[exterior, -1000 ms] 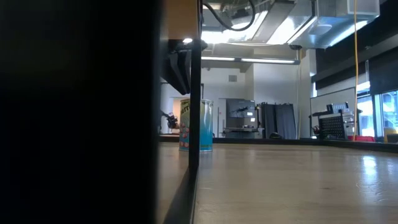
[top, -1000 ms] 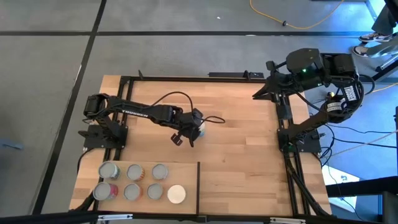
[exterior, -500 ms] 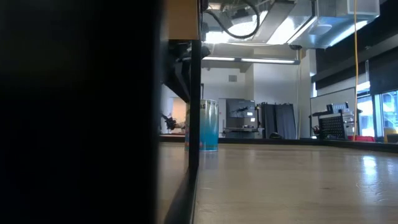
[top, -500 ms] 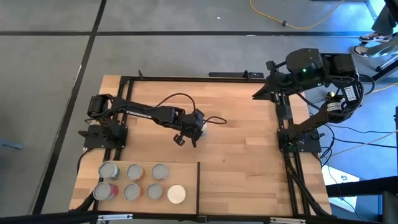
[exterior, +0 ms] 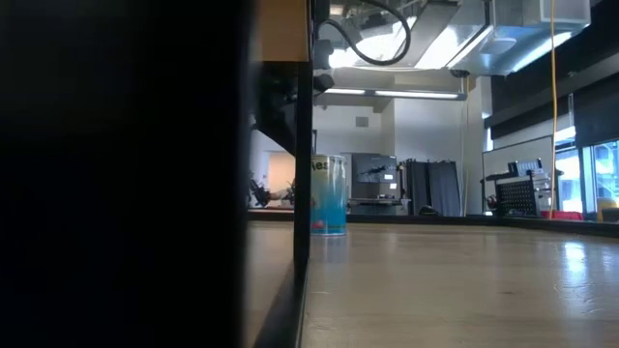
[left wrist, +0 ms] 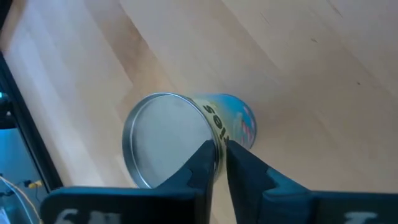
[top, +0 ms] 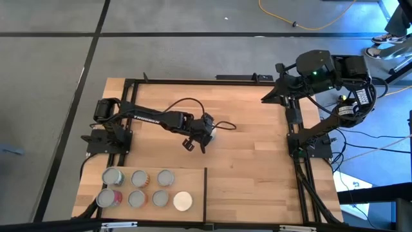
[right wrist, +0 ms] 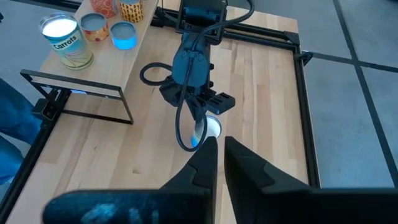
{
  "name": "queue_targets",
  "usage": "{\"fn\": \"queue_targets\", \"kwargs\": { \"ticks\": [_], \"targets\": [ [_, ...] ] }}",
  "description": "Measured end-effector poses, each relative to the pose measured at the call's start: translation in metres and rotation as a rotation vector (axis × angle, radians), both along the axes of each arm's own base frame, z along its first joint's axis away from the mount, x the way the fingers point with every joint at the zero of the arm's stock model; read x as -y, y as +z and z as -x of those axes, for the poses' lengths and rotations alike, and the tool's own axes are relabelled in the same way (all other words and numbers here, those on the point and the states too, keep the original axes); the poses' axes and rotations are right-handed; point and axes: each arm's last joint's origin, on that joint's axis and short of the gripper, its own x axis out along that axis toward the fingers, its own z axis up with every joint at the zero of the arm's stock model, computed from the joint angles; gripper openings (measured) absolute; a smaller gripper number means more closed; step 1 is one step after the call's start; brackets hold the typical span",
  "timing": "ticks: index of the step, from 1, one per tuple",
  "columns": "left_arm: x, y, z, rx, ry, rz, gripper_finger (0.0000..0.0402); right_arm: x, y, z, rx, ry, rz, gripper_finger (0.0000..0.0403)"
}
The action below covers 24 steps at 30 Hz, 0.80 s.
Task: Pick and place cans onto a shelf
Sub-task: Put the canned cherries on the shelf
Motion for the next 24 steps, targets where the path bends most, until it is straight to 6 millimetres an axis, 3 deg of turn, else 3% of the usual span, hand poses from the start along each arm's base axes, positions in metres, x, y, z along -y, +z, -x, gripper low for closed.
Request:
{"fn": "queue_targets", "kwargs": {
  "ticks": [3,7,11,24],
  "targets": [
    [0.000,0.000,0.000,-0.001,0.001,0.004,0.0009,0.000,0.000,0.000,0.000,0.000,0.000,0.0032],
    [0.001,0.002,0.000,-0.004,0.031,0.008,0.0004,0.000,0.000,0.000,0.000,0.000,0.000,0.0032],
    [0.006,0.016,-0.002,-0.041,0.054,0.005,0.0001,0.000,0.000,0.000,0.000,0.000,0.000,0.0032],
    [0.018,0.118,-0.003,0.027,0.192,0.091,0.0000,0.000,0.000,0.000,0.000,0.000,0.000,0.0032]
  ]
}}
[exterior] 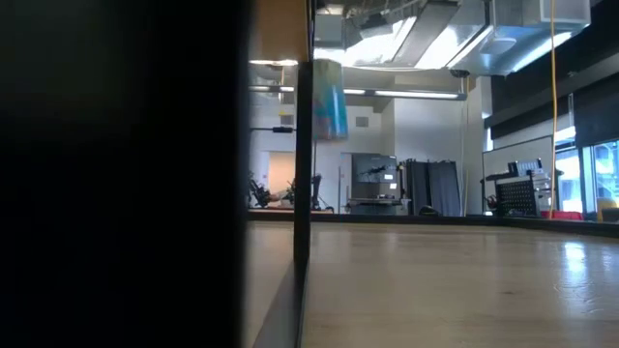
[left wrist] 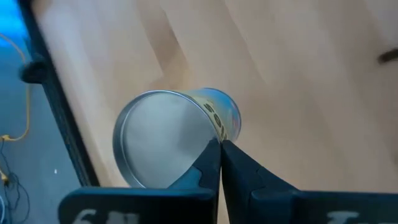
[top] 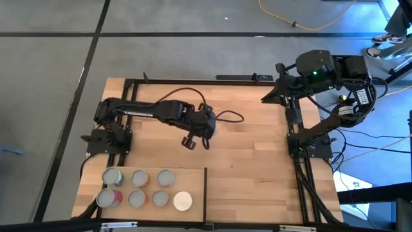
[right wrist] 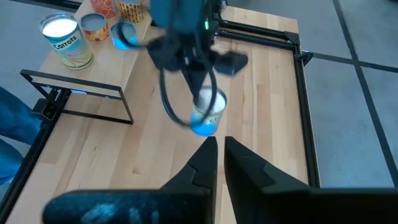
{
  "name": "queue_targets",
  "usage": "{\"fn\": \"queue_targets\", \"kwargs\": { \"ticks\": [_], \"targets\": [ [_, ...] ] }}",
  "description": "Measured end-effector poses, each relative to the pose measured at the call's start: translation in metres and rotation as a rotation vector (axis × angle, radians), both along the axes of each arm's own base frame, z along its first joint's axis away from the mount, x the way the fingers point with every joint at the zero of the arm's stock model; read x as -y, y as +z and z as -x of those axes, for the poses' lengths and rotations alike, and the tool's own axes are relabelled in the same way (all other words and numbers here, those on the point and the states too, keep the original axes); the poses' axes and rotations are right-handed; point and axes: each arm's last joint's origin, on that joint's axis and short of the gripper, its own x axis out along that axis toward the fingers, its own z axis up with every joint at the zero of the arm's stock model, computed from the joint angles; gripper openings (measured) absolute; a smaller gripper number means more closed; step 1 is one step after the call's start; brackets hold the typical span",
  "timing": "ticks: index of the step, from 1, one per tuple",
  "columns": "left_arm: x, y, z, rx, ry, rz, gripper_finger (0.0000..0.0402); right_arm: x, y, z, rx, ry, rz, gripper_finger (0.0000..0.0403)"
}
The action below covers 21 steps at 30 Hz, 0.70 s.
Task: Pick and place cans onto a shelf
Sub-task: Put the canned cherries on the shelf
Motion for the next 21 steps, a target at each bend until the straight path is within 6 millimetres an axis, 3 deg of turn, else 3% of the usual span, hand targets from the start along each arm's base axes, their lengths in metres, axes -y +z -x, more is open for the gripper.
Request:
{"fn": "queue_targets", "kwargs": {
  "ticks": [5,9,21],
  "targets": [
    [0.020,0.044,0.013,0.033,0.020,0.044,0.0000,0.000,0.000,0.000,0.000,0.003,0.002,0.0032],
    [0.044,0.067,0.030,0.034,0.048,0.099,0.0000,0.000,0.000,0.000,0.000,0.003,0.003,0.0032],
    [0.125,0.085,0.066,0.074,0.172,0.270,0.0000,0.000,0.000,0.000,0.001,0.018,0.020,0.0032]
  ]
}}
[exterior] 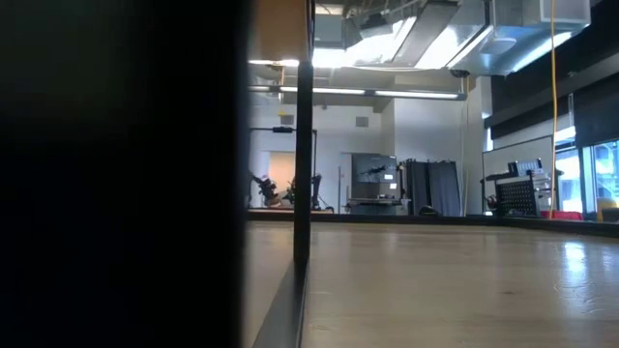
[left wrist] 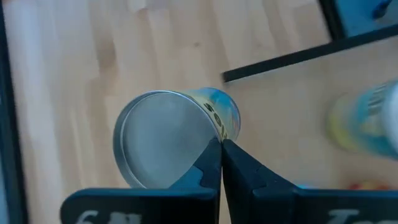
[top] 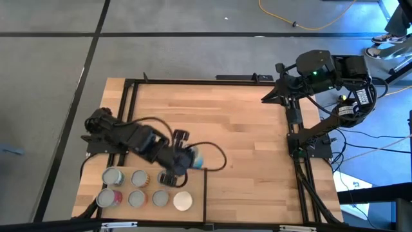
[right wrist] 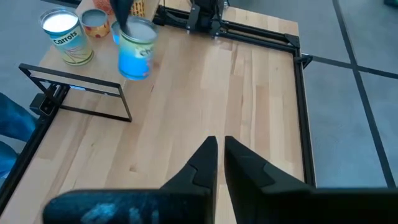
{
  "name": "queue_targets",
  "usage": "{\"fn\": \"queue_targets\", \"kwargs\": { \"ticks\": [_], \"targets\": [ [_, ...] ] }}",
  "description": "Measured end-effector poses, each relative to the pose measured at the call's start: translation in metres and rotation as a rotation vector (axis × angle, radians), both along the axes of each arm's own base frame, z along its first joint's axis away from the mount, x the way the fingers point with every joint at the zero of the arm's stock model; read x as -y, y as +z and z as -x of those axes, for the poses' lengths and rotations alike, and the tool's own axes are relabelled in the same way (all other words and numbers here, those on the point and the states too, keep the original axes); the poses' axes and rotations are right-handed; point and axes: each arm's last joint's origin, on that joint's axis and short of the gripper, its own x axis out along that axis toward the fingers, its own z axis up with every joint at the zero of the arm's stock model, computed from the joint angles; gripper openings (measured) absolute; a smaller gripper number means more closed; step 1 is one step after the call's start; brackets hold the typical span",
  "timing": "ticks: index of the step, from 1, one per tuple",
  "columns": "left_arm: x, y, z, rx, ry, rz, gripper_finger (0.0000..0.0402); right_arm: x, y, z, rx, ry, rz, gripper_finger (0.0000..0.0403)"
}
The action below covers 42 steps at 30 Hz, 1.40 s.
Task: Pick and place cans onto a shelf
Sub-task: Put the canned cherries on the shelf
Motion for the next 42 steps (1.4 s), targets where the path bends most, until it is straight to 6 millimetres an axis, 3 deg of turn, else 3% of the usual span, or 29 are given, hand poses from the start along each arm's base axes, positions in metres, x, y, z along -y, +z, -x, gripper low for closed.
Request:
{"fn": "queue_targets", "kwargs": {
  "ticks": [8,17,36,42],
  "targets": [
    [0.035,0.000,0.018,0.010,0.054,0.097,0.0000,0.000,0.000,0.000,0.001,0.006,0.006,0.0032],
    [0.055,-0.023,0.005,-0.087,0.037,0.131,0.0000,0.000,0.000,0.000,0.000,0.006,0.006,0.0032],
    [0.055,-0.026,0.002,-0.097,0.081,0.147,0.0001,0.000,0.000,0.000,0.000,0.006,0.006,0.0032],
    [0.055,-0.026,0.002,-0.089,0.093,0.157,0.0027,0.000,0.000,0.000,0.000,0.006,0.005,0.0032]
  ]
}}
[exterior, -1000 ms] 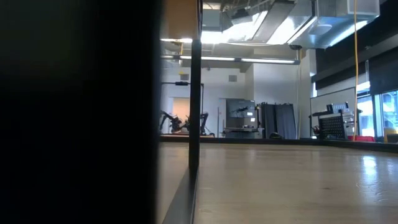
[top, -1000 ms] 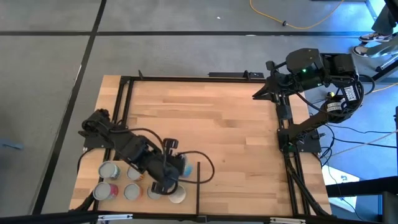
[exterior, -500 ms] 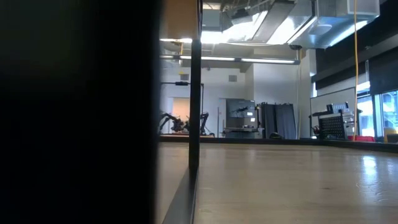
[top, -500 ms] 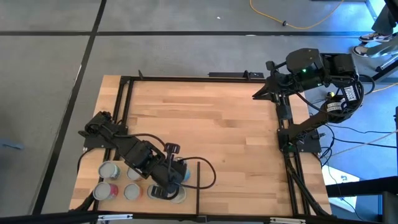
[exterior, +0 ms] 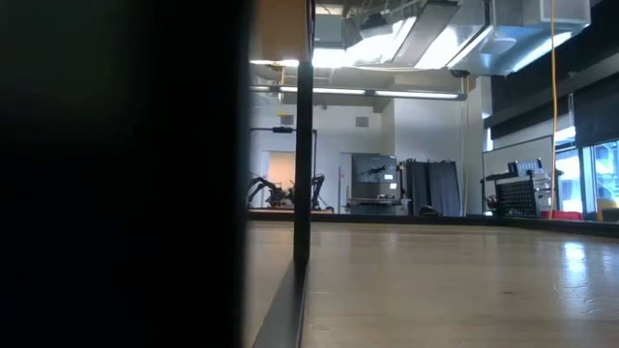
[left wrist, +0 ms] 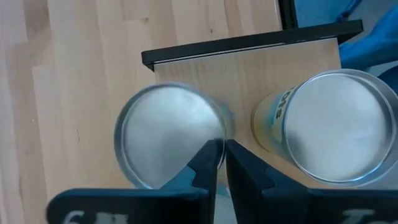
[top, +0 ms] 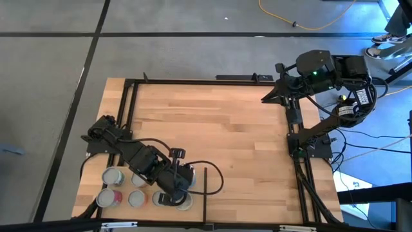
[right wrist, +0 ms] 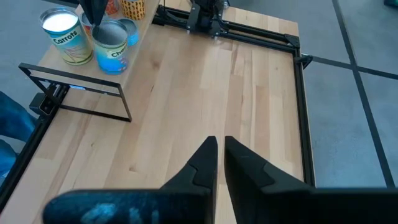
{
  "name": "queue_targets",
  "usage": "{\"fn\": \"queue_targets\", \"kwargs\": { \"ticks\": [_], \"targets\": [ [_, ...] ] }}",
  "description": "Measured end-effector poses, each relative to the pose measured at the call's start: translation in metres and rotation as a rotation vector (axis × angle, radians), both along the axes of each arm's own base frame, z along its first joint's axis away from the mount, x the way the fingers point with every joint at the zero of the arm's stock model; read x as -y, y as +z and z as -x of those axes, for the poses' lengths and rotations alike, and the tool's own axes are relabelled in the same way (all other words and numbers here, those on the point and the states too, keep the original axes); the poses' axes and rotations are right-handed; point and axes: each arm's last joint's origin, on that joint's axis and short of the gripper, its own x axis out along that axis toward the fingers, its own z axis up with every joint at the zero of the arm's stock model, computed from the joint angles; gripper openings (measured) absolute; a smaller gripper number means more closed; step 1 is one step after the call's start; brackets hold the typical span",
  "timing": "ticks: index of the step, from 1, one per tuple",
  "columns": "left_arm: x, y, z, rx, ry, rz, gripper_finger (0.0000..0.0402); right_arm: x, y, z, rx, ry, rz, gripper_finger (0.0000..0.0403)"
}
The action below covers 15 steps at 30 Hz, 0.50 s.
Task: Pick and place cans onto a shelf
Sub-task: Put the canned cherries on the shelf
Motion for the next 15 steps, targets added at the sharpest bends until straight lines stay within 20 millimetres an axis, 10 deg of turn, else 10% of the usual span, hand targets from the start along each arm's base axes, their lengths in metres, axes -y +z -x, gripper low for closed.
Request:
{"fn": "queue_targets", "kwargs": {
  "ticks": [15],
  "targets": [
    [-0.0001,0.0000,-0.0001,0.000,0.000,0.000,0.0040,0.0000,0.0000,0.0000,0.000,0.000,0.000,0.0032]
  ]
}}
